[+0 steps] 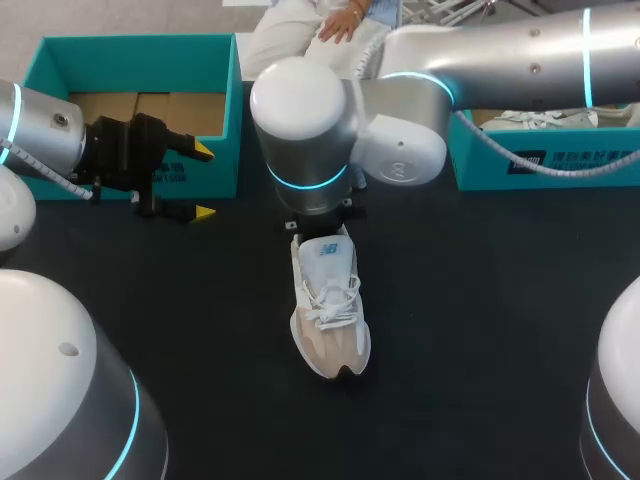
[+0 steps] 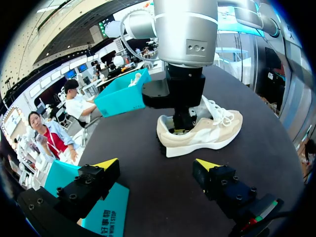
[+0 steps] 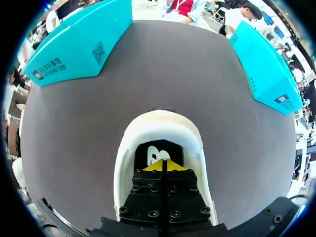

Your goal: Take the shoe out of the shoebox, open the shoe tongue, remove and reinsert the insole, then place the shoe into the shoebox

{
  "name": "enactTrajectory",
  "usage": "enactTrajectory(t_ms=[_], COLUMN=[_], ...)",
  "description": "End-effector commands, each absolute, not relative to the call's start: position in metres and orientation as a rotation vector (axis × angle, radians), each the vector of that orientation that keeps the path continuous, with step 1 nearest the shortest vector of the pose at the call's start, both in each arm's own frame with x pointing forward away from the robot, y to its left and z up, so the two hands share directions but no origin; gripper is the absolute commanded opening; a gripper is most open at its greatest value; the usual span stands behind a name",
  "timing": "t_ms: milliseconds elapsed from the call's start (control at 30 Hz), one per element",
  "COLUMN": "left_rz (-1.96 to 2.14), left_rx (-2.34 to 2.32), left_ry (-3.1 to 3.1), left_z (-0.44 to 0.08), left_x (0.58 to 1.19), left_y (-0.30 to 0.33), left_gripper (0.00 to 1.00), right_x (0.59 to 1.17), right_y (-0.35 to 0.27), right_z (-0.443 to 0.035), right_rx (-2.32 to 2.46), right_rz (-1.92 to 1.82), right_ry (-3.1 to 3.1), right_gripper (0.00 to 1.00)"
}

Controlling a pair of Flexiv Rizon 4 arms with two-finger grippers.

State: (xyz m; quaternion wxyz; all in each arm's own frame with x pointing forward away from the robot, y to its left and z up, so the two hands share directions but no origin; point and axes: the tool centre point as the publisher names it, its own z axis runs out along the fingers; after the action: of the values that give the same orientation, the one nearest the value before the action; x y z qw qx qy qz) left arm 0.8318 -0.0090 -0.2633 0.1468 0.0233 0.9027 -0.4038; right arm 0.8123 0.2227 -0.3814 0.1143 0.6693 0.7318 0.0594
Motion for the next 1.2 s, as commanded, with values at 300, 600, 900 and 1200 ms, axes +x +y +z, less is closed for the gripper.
enactTrajectory(t_ms=[300, 600, 900, 1200], left_rz=[-1.159, -1.159, -1.159, -1.159], left_rx=[0.067, 0.067, 0.067, 0.067], left_ry=[2.601, 2.601, 2.601, 2.601], left_z=[-0.263, -0.263, -0.263, -0.263], left_x=[0.831, 0.831, 0.831, 0.831], left_y=[-0.009, -0.009, -0.009, -0.009], left_gripper=[1.0, 1.0, 1.0, 1.0], right_x=[0.806, 0.794, 0.764, 0.753], right_y=[0.223, 0.208, 0.21, 0.217], right_z=[-0.408, -0.364, -0.347, -0.362], right_rx=[1.986, 2.08, 2.174, 2.24], right_rz=[0.122, 0.039, -0.18, -0.245], right_ry=[2.221, 2.245, 2.413, 2.451], right_gripper=[0.0, 0.0, 0.0, 1.0])
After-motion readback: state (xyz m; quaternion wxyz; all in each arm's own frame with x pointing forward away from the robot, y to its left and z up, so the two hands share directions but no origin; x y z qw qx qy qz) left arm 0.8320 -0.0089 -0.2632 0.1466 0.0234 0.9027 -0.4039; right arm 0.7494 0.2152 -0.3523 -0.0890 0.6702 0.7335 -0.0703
